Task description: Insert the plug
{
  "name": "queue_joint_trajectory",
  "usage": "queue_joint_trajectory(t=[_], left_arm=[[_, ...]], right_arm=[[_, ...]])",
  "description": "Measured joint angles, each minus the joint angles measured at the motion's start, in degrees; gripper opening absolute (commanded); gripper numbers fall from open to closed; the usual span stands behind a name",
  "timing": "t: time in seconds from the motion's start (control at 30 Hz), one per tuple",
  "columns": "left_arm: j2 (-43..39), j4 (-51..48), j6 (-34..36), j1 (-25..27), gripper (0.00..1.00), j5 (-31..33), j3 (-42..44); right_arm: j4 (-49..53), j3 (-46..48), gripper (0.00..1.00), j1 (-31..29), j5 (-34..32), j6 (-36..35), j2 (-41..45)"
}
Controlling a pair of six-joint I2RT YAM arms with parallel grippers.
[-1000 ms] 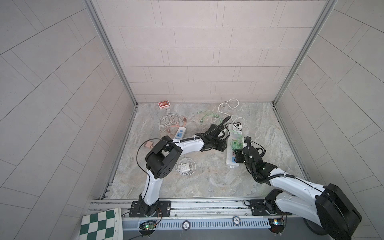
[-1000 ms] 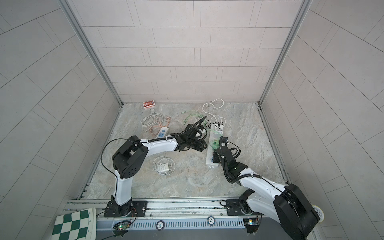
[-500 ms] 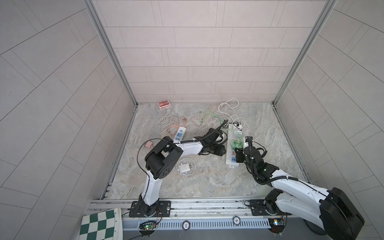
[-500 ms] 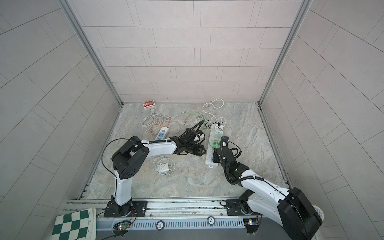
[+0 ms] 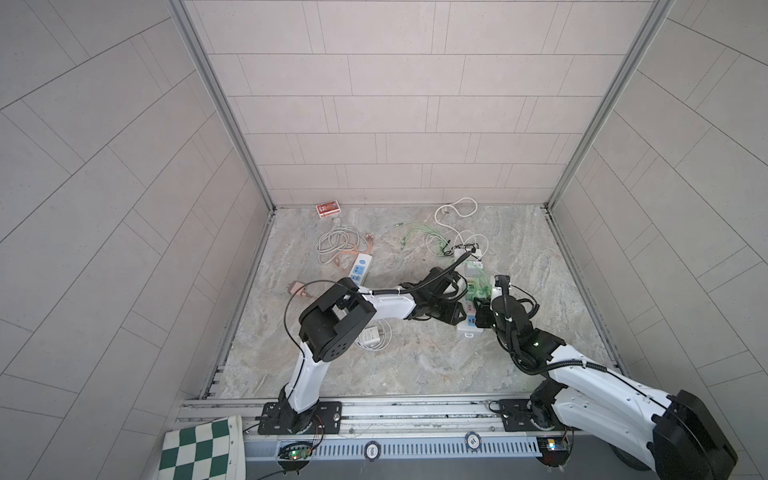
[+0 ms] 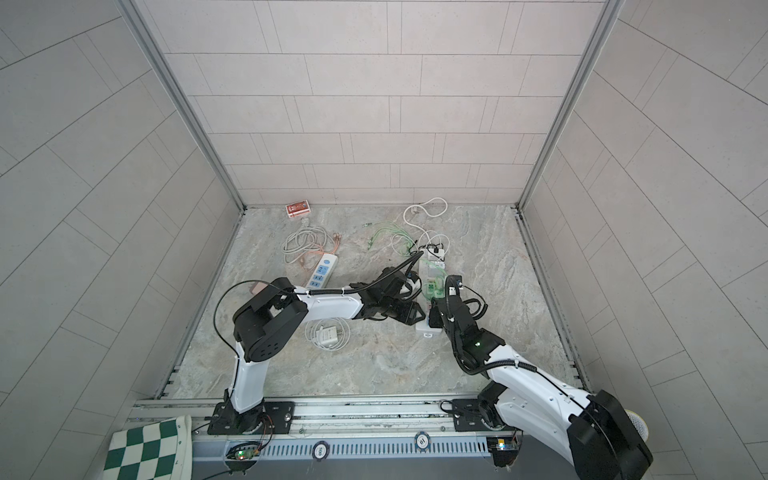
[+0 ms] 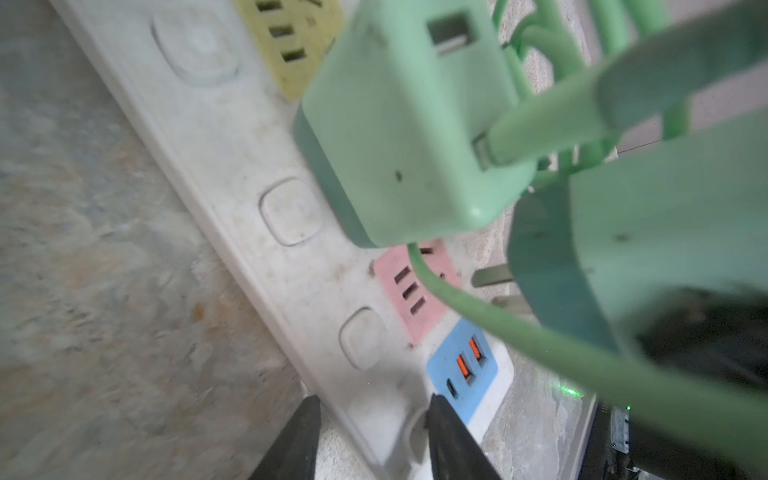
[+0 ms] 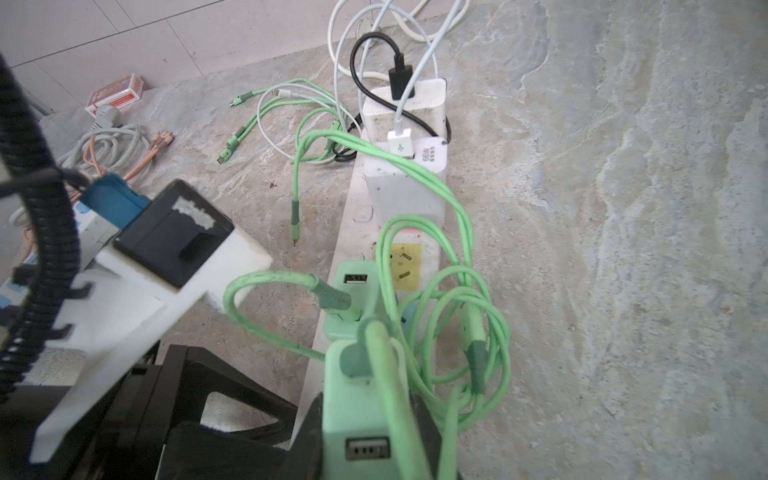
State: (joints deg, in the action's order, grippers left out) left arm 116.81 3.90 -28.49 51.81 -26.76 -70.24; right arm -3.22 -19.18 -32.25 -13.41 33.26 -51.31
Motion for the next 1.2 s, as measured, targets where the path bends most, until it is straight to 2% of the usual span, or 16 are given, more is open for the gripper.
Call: queue_joint_trajectory(t=[0.4, 0.9, 1.2], left_arm=[[-2.51, 1.77, 0.04, 0.70, 0.47, -0.07, 3.74], [-16.61, -0.15, 1.36, -2.05, 0.48, 5.81, 12.41], [-18.21, -0.92, 1.33, -3.78, 0.48, 8.20, 14.75]], right_arm=[[2.62, 3.13, 0.00, 0.00, 0.11, 0.00, 2.91], [0.24, 1.53, 0.00, 0.00, -0.83, 1.38, -2.40], [0.24, -0.02, 0.00, -0.83, -2.62, 2.84, -4.66]])
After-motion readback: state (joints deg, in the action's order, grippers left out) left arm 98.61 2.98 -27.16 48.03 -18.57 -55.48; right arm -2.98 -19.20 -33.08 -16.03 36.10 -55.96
